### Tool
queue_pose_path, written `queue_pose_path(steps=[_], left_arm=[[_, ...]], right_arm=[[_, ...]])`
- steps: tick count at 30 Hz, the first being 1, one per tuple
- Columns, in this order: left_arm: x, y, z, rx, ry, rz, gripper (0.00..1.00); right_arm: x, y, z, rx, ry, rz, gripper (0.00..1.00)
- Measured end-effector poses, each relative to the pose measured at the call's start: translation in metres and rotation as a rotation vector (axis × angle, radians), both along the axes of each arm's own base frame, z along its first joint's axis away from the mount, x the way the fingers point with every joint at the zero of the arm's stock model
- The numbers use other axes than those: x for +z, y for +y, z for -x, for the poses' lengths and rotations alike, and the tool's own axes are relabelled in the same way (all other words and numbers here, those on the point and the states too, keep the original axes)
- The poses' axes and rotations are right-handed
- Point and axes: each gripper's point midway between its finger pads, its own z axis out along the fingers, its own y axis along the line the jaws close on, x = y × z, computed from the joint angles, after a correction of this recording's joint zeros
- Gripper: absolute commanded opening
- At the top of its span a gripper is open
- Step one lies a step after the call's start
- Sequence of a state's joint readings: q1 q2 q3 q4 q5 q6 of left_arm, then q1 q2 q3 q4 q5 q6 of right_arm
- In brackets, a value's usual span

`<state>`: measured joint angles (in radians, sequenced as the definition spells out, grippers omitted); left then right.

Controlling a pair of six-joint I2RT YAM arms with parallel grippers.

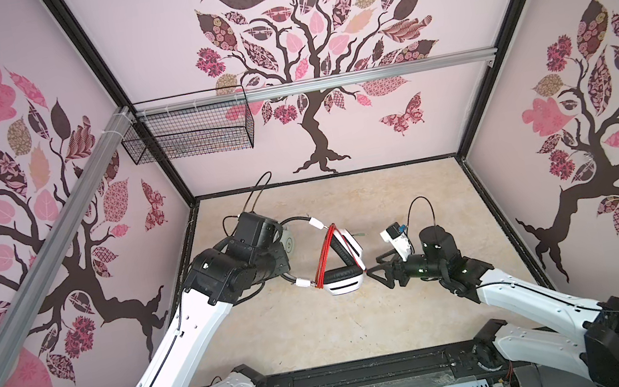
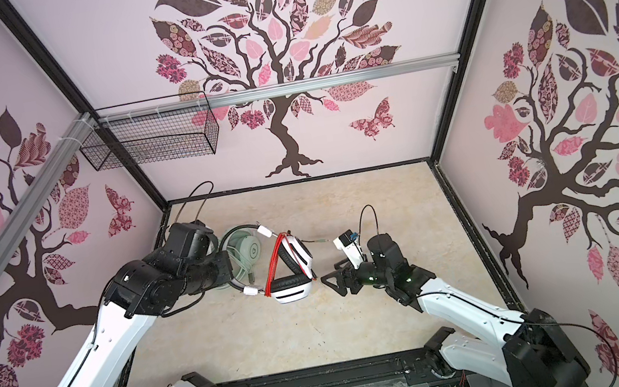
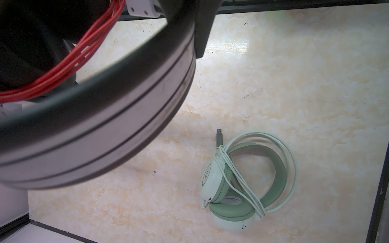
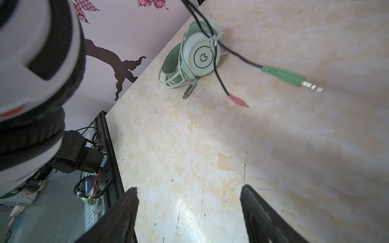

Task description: Wrap the headphones

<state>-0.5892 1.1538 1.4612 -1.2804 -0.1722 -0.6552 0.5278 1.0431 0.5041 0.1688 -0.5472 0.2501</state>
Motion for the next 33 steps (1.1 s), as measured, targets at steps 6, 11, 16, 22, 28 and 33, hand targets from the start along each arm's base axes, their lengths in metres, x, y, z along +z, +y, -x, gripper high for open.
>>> queue_pose_path(steps=[6, 11, 16, 22, 28, 33], left_arm=[[-0.001, -0.001, -0.001, 0.001, 0.004, -0.001, 0.00], [-0.001, -0.001, -0.001, 0.001, 0.006, 0.002, 0.00], [0.000, -0.002, 0.000, 0.002, 0.007, 0.009, 0.00], [0.000, -0.002, 0.000, 0.004, 0.007, 0.012, 0.00], [0.000, -0.003, 0.001, -0.001, 0.012, 0.019, 0.00], [0.000, -0.003, 0.001, -0.002, 0.012, 0.019, 0.00]], right_arm=[[-0.003, 0.000, 0.002, 0.003, -0.007, 0.021, 0.77], [-0.018, 0.014, 0.015, 0.069, 0.015, 0.060, 0.77], [-0.021, 0.040, 0.023, 0.153, 0.015, 0.088, 0.76], [-0.004, 0.045, -0.003, 0.086, -0.059, 0.106, 0.75], [0.002, 0.047, -0.042, -0.020, -0.124, 0.187, 0.75], [-0.010, 0.067, -0.046, 0.083, -0.114, 0.209, 0.79]])
